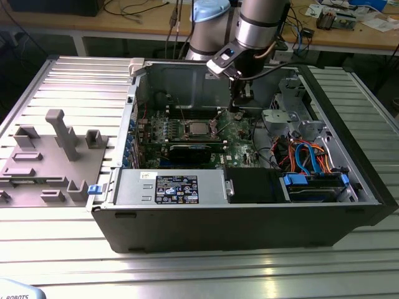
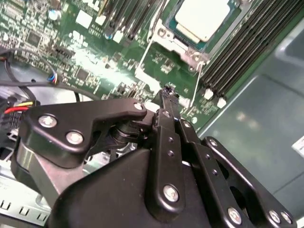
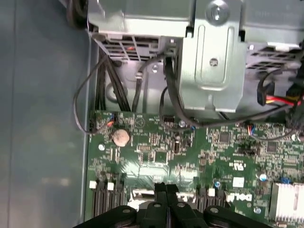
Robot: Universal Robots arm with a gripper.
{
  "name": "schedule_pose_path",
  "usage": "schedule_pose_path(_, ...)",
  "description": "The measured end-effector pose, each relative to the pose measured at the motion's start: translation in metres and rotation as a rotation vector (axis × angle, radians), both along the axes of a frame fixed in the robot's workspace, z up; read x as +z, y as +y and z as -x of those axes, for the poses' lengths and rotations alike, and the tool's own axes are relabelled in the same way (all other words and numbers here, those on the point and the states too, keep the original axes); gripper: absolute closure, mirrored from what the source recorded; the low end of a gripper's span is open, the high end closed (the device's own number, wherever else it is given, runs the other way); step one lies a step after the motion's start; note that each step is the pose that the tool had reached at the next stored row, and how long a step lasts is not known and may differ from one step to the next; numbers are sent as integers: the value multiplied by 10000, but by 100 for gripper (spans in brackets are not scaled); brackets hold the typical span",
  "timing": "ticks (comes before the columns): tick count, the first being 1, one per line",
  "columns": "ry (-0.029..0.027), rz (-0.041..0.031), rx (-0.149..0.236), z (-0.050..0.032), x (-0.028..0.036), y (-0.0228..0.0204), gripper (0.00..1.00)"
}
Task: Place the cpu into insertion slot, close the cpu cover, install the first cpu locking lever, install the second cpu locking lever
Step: 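Close the cpu cover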
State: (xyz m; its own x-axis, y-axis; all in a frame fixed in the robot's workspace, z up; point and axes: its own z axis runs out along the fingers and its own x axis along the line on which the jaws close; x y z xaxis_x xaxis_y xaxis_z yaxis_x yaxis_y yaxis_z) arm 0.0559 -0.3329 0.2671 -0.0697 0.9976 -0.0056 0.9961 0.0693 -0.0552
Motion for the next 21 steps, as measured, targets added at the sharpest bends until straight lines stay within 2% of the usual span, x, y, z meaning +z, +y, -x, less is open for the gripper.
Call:
schedule_pose_path(2, 125, -3, 2, -71, -4, 0, 89)
schedule_pose_path(3, 208, -6, 0, -110, -11, 0, 89)
schedule_pose_path(4, 257, -8, 2, -131, -19, 1, 89)
schedule_pose_path(6, 387, -6, 1, -172, -67, 0, 89)
schedule_pose_path(9, 441, -6, 0, -179, -129, 0, 89)
schedule_pose_path(11, 447, -7, 0, -175, -155, 0, 89)
schedule_pose_path(12, 447, -7, 0, -99, -156, 0, 89)
schedule_pose_path(14, 434, -7, 0, -13, -156, 0, 89)
schedule_pose_path(17, 387, -7, 1, 137, -156, 0, 89)
schedule_pose_path(21, 379, -30, 1, 247, -156, -3, 89)
